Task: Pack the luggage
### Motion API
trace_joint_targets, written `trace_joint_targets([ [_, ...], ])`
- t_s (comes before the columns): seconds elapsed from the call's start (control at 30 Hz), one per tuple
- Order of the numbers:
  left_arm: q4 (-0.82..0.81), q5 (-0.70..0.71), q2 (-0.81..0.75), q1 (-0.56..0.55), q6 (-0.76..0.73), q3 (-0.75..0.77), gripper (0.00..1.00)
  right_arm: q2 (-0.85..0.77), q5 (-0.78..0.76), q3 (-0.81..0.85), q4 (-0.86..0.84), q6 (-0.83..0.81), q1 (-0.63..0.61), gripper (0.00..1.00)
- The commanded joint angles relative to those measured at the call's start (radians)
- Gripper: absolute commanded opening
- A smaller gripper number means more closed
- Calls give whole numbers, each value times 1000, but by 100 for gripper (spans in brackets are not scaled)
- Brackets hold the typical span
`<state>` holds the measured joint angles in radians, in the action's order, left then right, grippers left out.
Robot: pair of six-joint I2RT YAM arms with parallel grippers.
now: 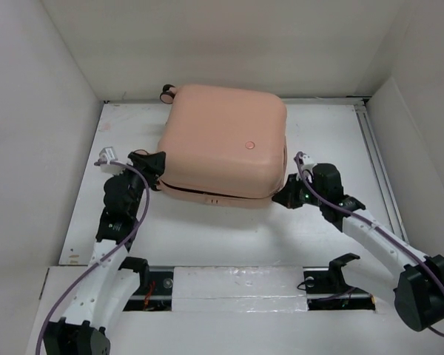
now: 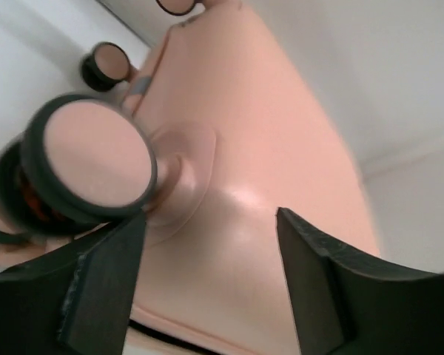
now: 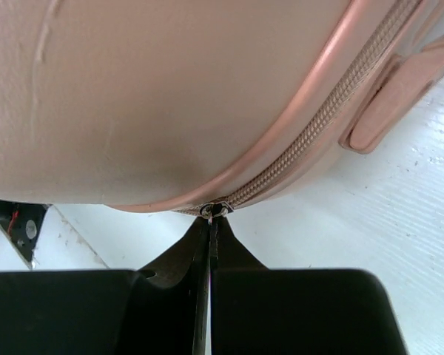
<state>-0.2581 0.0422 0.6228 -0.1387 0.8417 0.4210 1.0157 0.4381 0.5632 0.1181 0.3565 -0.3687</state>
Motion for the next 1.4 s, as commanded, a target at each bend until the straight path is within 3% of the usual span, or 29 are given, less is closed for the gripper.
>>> trace_joint_targets([
  [0.0,-184,-234,66,-7,-64,119,60,-26,-59,17,-342,29,-4,0],
  [0.13,-251,-275,139,-7,-82,91,56,-26,-100,17,-376,29,-4,0],
  [0.3,-300,-213,313,-7,-73,238,58,-14,-111,17,-376,19,5,0],
  [0.4,-300,-109,446,-93,-125,433,59,7,-121,6,-376,19,5,0],
  [0.43,-209,-47,492,-137,-168,503,60,7,-121,6,-376,19,5,0],
  [0.47,-143,6,540,-177,-221,677,60,18,-121,6,-376,19,5,0],
  [0.53,-166,-8,580,-245,-222,742,57,18,-121,6,-376,19,14,0],
  [0.6,-234,-21,528,-298,-222,652,39,18,-121,6,-387,19,14,0],
  [0.67,-266,34,425,-494,-266,526,30,18,-150,-3,-387,19,24,0],
  [0.7,-277,35,425,-495,-266,477,26,18,-150,-3,-377,19,24,0],
  [0.8,-291,146,410,-724,-306,315,23,18,-170,-3,-365,19,33,0],
  [0.87,-291,330,445,-920,-340,256,22,9,-170,-3,-341,28,43,0],
  [0.93,-277,409,463,-1002,-316,178,22,0,-154,-12,-331,29,53,0],
  [1.1,-325,352,627,-1016,-210,110,24,-43,-190,-46,-305,38,53,0],
  [1.37,-415,367,863,-1016,-220,232,24,-170,-217,-66,-131,59,21,0],
])
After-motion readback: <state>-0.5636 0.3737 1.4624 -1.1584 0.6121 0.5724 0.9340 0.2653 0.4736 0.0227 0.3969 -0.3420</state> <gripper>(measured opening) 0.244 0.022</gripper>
